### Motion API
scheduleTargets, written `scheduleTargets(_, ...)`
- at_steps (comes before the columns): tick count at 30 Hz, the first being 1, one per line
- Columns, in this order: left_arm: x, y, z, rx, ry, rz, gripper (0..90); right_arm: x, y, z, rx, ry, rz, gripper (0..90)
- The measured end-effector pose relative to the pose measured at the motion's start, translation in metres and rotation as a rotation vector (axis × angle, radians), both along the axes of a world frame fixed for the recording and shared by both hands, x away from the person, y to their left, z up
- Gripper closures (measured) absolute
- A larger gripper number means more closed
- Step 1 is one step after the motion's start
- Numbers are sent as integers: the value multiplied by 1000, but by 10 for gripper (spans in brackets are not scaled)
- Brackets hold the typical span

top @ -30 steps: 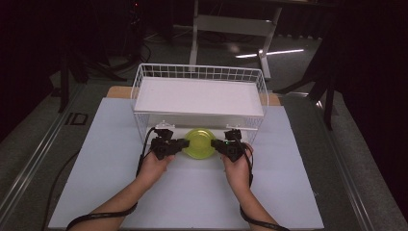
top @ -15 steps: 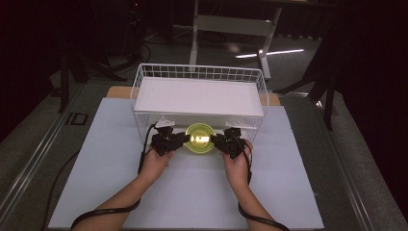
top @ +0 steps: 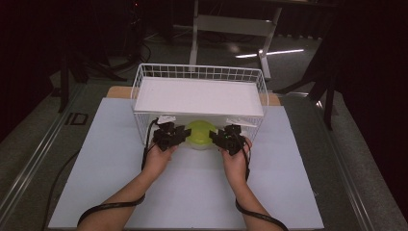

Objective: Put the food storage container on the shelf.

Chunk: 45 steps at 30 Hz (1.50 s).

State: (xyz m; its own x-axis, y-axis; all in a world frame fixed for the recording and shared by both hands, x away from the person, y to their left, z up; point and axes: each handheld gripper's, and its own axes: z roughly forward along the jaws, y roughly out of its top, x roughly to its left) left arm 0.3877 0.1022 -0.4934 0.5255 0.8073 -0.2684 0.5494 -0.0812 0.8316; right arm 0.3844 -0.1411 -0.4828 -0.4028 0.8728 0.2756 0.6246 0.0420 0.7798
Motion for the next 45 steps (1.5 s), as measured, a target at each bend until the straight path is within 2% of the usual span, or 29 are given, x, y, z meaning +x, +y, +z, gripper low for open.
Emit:
scheduleTargets(2, -2, 2, 2, -15, -2, -4, 602, -2, -1, 2, 1, -10, 0, 569)
scheduleTargets(5, -8, 4, 4, -13, -14, -20, 576, -6, -3, 4, 1, -21, 8, 569)
scheduleTargets(6, -12, 3, 4, -36, 2, -6, 575, -8, -3, 5, -2, -23, 15, 569)
scheduleTargets(8, -17, 6, 4, -38, 5, -17, 573, -13, -4, 7, -1, -23, 29, 570)
scheduleTargets(10, -22, 9, 4, -26, -16, -32, 559, -19, -4, 9, 3, -20, 46, 570)
scheduleTargets(14, -33, 12, 3, -14, -30, -54, 544, -32, -1, 13, 0, -42, 79, 587)
scheduleTargets(17, -44, 16, 2, -34, -31, -65, 543, -42, 3, 11, 0, -38, 106, 622)
scheduleTargets(20, -54, 18, 0, -31, -38, -70, 513, -47, 7, 4, -10, -15, 136, 693)
scheduleTargets(22, -60, 20, -3, -49, -34, -68, 479, -49, 10, -1, -14, 8, 147, 804)
scheduleTargets(24, -66, 21, -6, -64, -25, -42, 373, -51, 13, -6, -31, 12, 154, 897)
scheduleTargets(26, -73, 22, -9, -41, -33, -55, 294, -52, 17, -10, -38, 28, 165, 899)
scheduleTargets(27, -75, 22, -11, -27, -27, -62, 178, -51, 19, -12, -41, 32, 167, 900)
scheduleTargets(28, -77, 21, -12, -10, -20, -58, 132, -51, 21, -14, -46, 37, 170, 900)
scheduleTargets(29, -79, 21, -14, -7, -14, -55, 132, -50, 23, -15, -44, 41, 174, 900)
scheduleTargets(30, -80, 22, -15, -25, -10, -60, 122, -49, 25, -17, -38, 47, 175, 900)
scheduleTargets(32, -83, 23, -19, -28, -22, -87, 4, -47, 28, -19, -40, 51, 180, 900)
scheduleTargets(36, -91, 25, -27, -21, -42, -60, 4, -43, 32, -22, -26, 55, 166, 899)
scheduleTargets(38, -93, 26, -30, -40, -41, -73, 4, -41, 33, -25, -20, 63, 159, 899)
scheduleTargets(40, -92, 28, -32, -39, -39, -78, 4, -37, 34, -26, -35, 58, 152, 900)
scheduleTargets(41, -92, 29, -32, -56, -44, -80, 4, -36, 34, -27, -33, 64, 144, 899)
scheduleTargets(43, -92, 30, -32, -62, -43, -85, 5, -32, 33, -28, -21, 70, 130, 899)
scheduleTargets(45, -93, 30, -32, -73, -54, -86, 5, -29, 33, -30, -24, 75, 118, 899)
